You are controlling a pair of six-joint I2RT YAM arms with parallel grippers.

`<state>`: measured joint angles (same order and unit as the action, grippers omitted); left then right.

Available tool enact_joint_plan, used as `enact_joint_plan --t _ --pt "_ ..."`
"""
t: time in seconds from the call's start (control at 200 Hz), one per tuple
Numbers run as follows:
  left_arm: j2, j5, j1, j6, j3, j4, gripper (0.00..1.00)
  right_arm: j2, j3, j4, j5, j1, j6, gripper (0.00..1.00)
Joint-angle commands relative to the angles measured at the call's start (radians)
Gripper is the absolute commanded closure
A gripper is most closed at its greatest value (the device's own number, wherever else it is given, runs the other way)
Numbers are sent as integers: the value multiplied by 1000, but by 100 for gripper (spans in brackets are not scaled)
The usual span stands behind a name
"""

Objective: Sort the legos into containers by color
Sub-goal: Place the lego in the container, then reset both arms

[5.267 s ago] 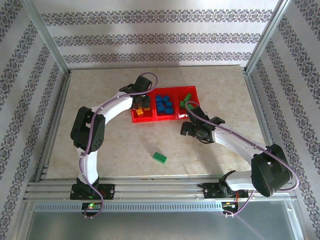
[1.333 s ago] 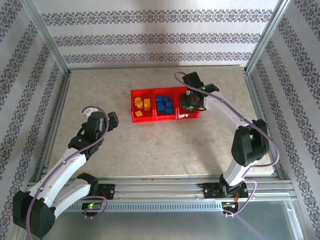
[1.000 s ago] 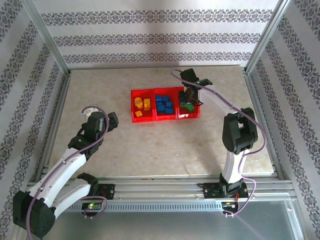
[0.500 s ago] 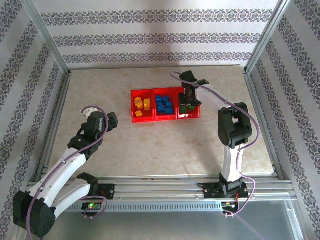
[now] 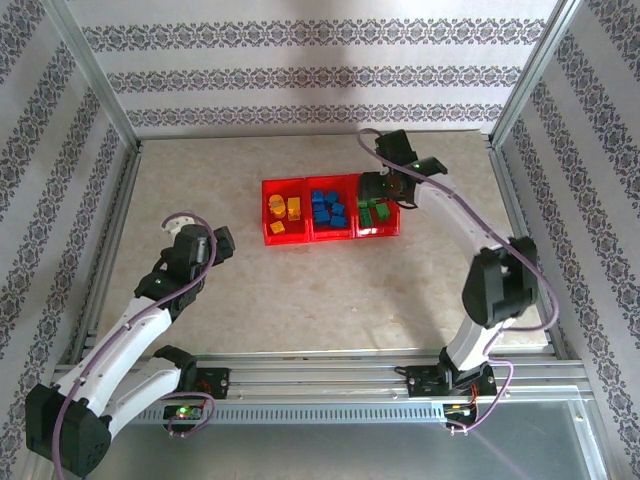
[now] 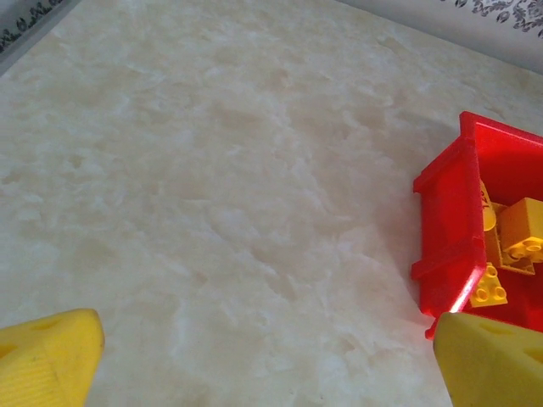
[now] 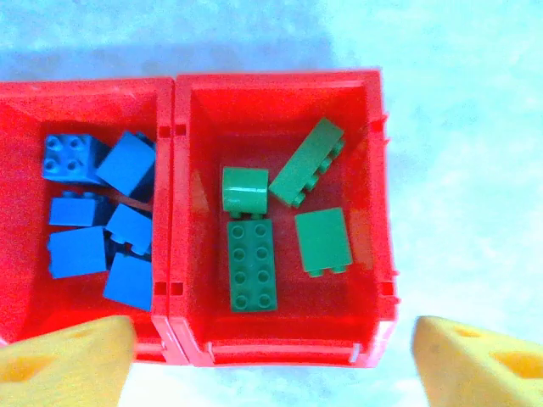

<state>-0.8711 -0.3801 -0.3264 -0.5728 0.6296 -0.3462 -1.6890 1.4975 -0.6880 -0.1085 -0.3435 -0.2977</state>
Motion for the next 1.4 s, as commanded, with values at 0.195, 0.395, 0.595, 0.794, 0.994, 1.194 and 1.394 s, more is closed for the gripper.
enact_joint_plan --t 0.195,0.395,0.595,0.794,0.994,1.194,1.394 --pt "79 -110 25 78 9 -76 0 319 -268 66 -178 71 -32 2" --pt "129 -185 26 121 -22 -65 0 541 -467 155 -197 153 -35 2" --pt "183 -225 32 190 -84 13 0 718 -627 244 -217 205 -37 2" --pt "208 -253 47 289 -155 137 0 780 -701 268 -289 253 -57 2" --pt "196 -194 116 417 -229 329 0 796 -773 325 -378 314 -117 2" --pt "108 -4 254 473 -282 554 0 839 -955 633 -381 330 32 2" --pt "-43 114 286 556 -330 828 0 872 -1132 960 -325 338 156 2"
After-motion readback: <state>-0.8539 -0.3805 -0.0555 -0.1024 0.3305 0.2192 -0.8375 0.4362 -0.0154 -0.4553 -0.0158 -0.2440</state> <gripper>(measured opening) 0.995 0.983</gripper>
